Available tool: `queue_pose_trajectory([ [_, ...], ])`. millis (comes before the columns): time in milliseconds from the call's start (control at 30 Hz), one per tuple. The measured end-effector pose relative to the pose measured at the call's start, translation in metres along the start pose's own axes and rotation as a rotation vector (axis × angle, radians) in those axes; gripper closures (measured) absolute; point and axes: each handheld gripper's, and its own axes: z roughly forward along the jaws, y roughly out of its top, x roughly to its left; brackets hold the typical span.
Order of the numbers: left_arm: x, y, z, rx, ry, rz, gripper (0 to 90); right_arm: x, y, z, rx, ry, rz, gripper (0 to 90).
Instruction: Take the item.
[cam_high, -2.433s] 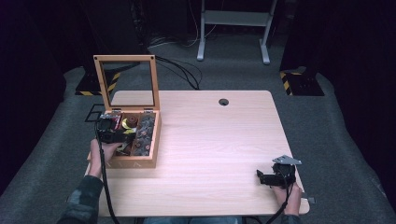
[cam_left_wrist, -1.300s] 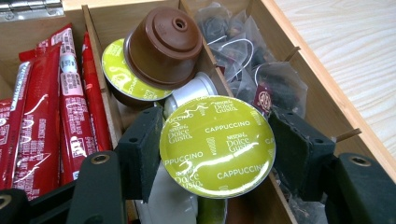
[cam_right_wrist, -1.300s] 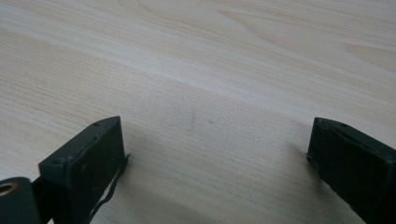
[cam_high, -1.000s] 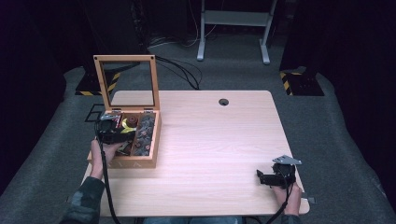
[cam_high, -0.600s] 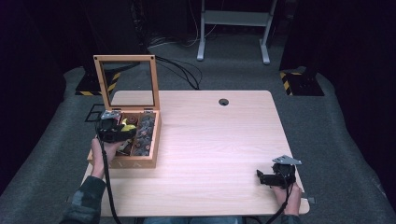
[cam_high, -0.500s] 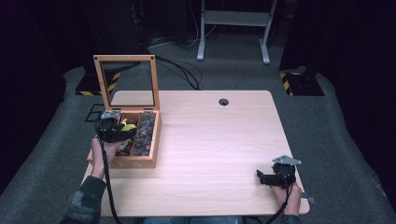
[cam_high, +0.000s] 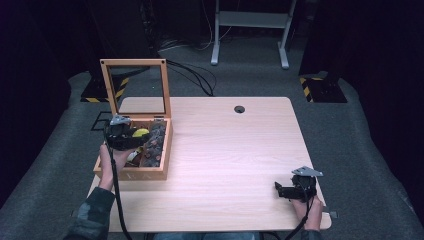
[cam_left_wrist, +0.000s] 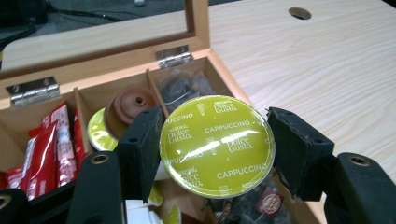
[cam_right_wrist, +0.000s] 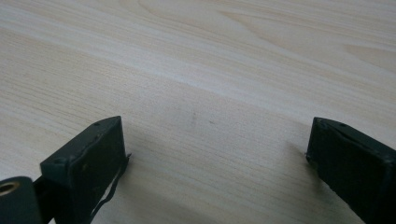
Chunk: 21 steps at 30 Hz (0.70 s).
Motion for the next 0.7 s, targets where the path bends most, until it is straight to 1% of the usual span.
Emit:
queue_pose_trajectory([
  [133,-0.007,0.006,0.0,-0.012,-0.013,0.012,37.8,0.0,0.0,0.0,0.0,0.0,0.0,3.8],
  [200,-0.011,0.01,0.0,-0.017,-0.02,0.025,37.8,0.0,0.0,0.0,0.0,0.0,0.0,3.8],
  [233,-0.013,0.011,0.0,-0.024,-0.024,0.023,37.8,0.0,0.0,0.0,0.0,0.0,0.0,3.8],
  [367,-0.019,0.016,0.001,-0.026,-0.036,0.042,37.8,0.0,0.0,0.0,0.0,0.0,0.0,3.9],
  [667,-0.031,0.025,0.004,-0.042,-0.058,0.063,37.8,0.0,0.0,0.0,0.0,0.0,0.0,3.9],
  [700,-0.033,0.026,0.005,-0.042,-0.061,0.07,37.8,0.0,0.0,0.0,0.0,0.0,-0.001,3.9],
])
